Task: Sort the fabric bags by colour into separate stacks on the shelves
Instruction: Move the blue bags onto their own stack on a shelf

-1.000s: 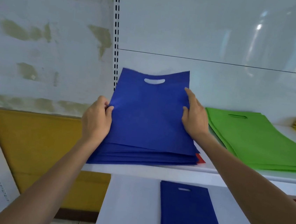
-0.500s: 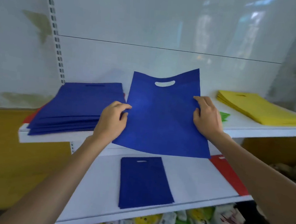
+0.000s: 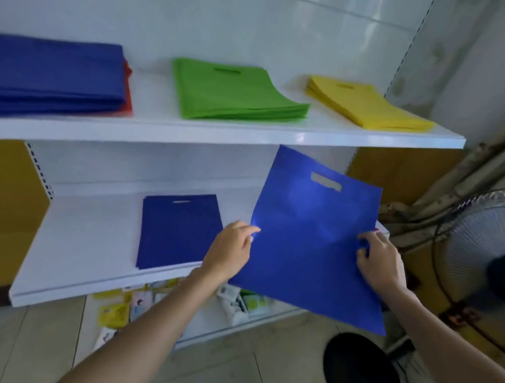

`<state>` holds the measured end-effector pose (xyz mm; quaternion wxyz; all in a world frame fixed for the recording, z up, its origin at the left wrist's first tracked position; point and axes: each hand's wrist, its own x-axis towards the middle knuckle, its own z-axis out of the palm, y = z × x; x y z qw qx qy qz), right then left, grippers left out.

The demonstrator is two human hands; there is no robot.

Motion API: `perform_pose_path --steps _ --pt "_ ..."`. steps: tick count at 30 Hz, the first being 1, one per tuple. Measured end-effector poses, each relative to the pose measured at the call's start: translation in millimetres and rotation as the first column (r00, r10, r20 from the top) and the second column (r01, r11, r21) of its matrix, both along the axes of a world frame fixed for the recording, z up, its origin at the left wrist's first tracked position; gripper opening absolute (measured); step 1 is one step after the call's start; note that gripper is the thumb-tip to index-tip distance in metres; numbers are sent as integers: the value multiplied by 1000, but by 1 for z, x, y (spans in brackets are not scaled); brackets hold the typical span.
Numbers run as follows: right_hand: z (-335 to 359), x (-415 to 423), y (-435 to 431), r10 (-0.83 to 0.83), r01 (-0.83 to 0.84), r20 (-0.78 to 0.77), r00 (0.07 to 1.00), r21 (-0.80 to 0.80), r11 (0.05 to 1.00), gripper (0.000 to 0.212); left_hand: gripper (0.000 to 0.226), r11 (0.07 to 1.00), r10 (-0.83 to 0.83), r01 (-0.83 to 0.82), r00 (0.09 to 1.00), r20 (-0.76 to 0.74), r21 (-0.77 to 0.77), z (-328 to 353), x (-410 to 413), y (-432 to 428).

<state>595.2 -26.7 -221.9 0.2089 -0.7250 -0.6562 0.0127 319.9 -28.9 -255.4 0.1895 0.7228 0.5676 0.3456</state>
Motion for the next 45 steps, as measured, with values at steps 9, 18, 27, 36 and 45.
perform_pose_path --steps 9,18,27,36,45 --pt "-92 -40 27 108 -112 -28 994 -186 976 28 34 944 111 -116 993 -33 -309 -108 -33 -13" --pt "-157 -164 150 290 -293 -50 956 -236 926 40 41 889 304 -338 940 -154 -309 -158 -141 58" --pt "-244 -273 246 454 -374 94 886 -435 819 61 52 773 376 -550 799 -469 -317 -211 -220 129" --pt "-231 -274 245 342 -271 58 938 -493 827 59 55 639 394 -613 780 -486 -465 -194 -211 137" --pt "-130 -193 141 323 -342 -113 940 -281 897 51 38 840 272 -381 912 -307 -387 -114 -126 63"
